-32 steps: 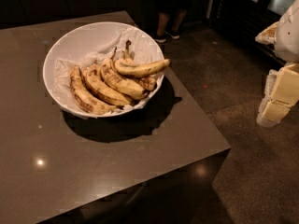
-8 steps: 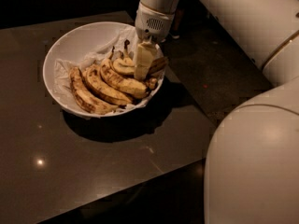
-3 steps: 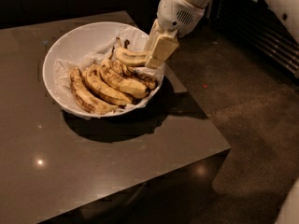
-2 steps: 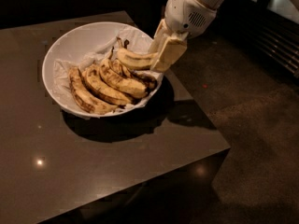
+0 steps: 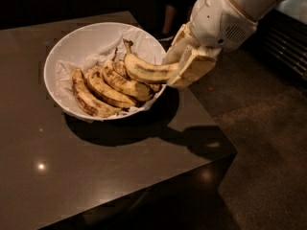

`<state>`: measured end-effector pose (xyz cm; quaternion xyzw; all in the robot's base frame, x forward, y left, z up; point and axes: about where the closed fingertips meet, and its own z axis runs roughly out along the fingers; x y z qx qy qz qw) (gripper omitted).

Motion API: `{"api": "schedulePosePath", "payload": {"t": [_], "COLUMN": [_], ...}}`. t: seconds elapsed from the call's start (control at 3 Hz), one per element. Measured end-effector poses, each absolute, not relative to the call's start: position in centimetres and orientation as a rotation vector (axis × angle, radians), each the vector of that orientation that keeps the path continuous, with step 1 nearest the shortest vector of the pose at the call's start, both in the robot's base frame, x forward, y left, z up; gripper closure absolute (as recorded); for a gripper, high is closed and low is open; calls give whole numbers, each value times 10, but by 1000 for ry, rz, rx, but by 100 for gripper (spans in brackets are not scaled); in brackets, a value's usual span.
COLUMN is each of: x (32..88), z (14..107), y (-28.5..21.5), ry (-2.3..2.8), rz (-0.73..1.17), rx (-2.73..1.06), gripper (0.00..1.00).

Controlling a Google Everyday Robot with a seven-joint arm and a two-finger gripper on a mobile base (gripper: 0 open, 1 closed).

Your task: Pick banana from white bowl

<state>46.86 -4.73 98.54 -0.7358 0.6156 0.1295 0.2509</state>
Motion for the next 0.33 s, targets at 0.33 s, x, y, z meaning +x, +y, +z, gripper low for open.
{"api": "schedulePosePath", "payload": {"t": [0.33], "x": [440], "z": [987], "y": [-55], "ry": [1673], "rz": [332], "rx": [-1974], "gripper": [100]}}
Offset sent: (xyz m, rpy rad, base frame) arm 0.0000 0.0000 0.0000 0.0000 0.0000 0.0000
